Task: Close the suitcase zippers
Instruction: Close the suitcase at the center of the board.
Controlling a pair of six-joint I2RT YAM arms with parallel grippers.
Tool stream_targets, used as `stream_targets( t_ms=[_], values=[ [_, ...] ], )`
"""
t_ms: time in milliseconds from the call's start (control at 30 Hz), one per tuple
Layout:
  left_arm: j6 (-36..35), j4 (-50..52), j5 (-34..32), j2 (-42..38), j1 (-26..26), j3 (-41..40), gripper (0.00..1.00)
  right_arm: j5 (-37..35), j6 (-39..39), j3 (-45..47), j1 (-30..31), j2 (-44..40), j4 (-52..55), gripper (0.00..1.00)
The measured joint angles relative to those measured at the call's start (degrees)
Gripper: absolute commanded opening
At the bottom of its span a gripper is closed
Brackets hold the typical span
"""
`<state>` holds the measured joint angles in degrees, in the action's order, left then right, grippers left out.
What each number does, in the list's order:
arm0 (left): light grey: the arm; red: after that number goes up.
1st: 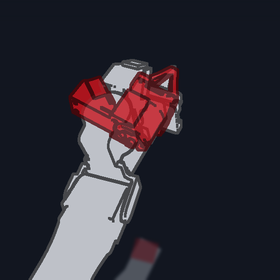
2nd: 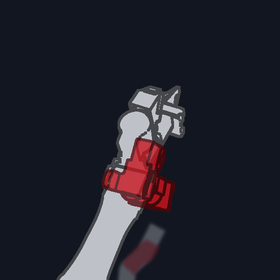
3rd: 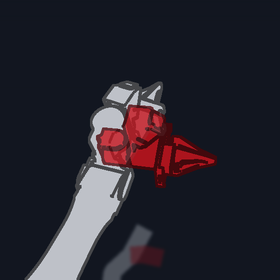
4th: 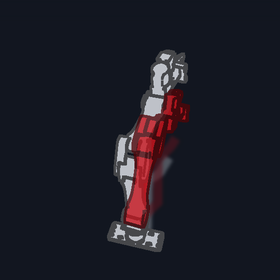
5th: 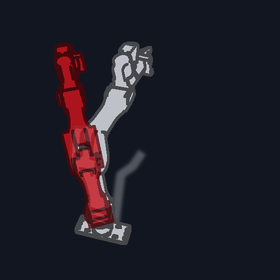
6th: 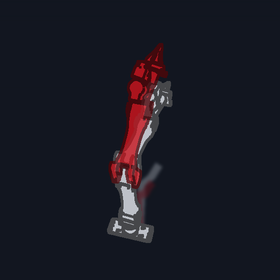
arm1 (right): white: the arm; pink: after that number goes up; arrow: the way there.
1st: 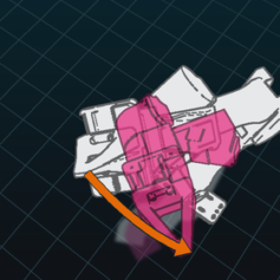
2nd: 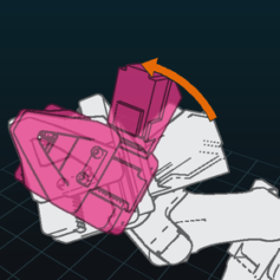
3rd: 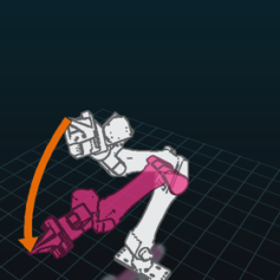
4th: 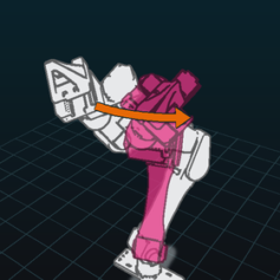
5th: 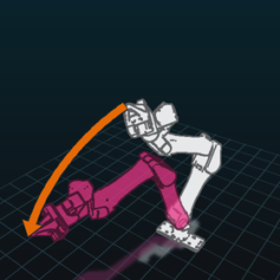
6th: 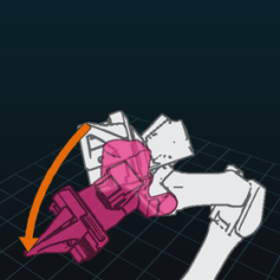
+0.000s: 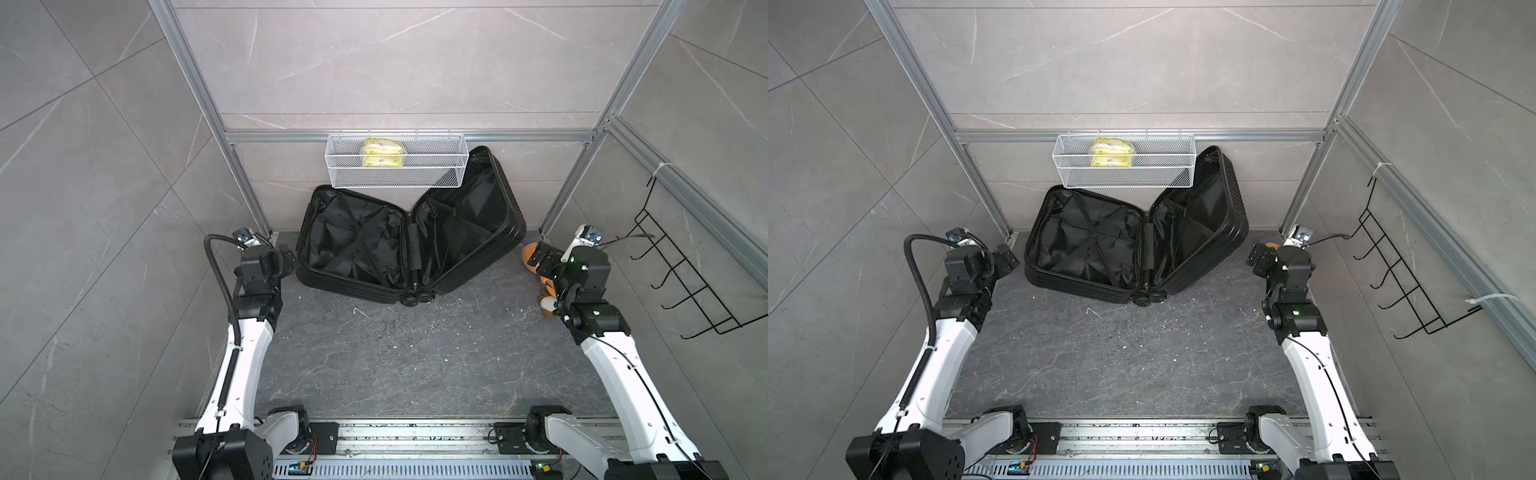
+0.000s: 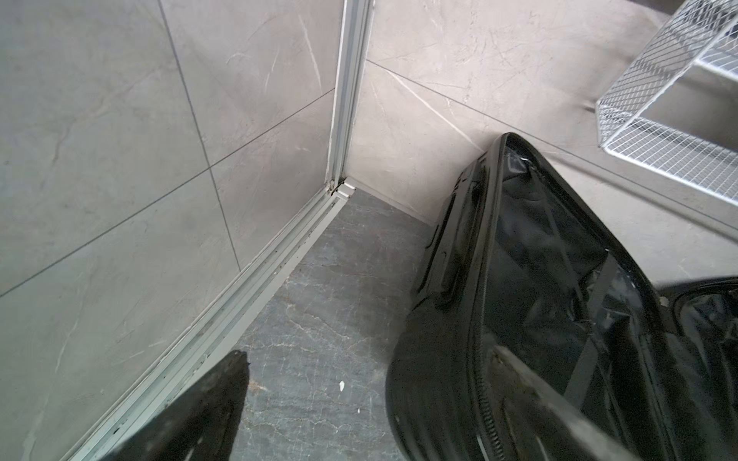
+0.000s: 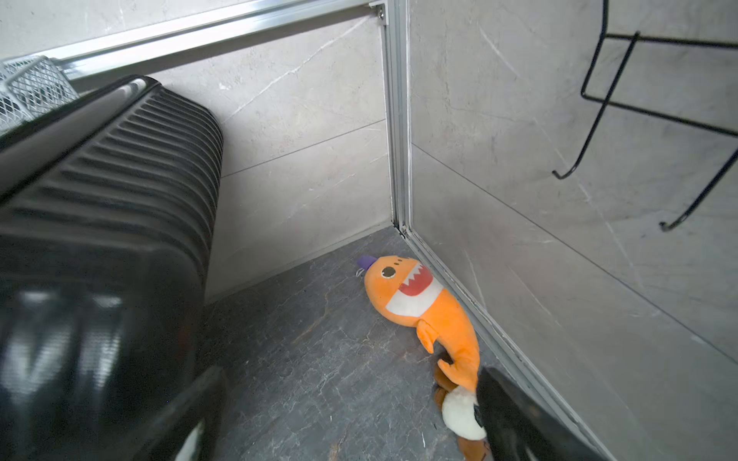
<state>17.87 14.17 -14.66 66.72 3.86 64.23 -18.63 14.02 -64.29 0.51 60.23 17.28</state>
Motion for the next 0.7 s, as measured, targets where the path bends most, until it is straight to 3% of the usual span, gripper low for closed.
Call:
stream_targets(
  t_ms=[167,500,700],
  values=[
    [-2.8,7.5,4.4,11.2,0.0,14.3,0.74,3.3,-0.1,-14.6,0.0,5.8,11.3,1.00],
    [-8.1,14.7,13.4,30.8,0.0,31.7,0.55,11.6,-2.3,-40.5,0.0,18.0,26.7,1.00],
    [-10.5,17.8,16.9,38.8,0.0,40.2,0.44,17.7,-3.8,-49.8,0.7,24.9,32.5,1.00]
  ],
)
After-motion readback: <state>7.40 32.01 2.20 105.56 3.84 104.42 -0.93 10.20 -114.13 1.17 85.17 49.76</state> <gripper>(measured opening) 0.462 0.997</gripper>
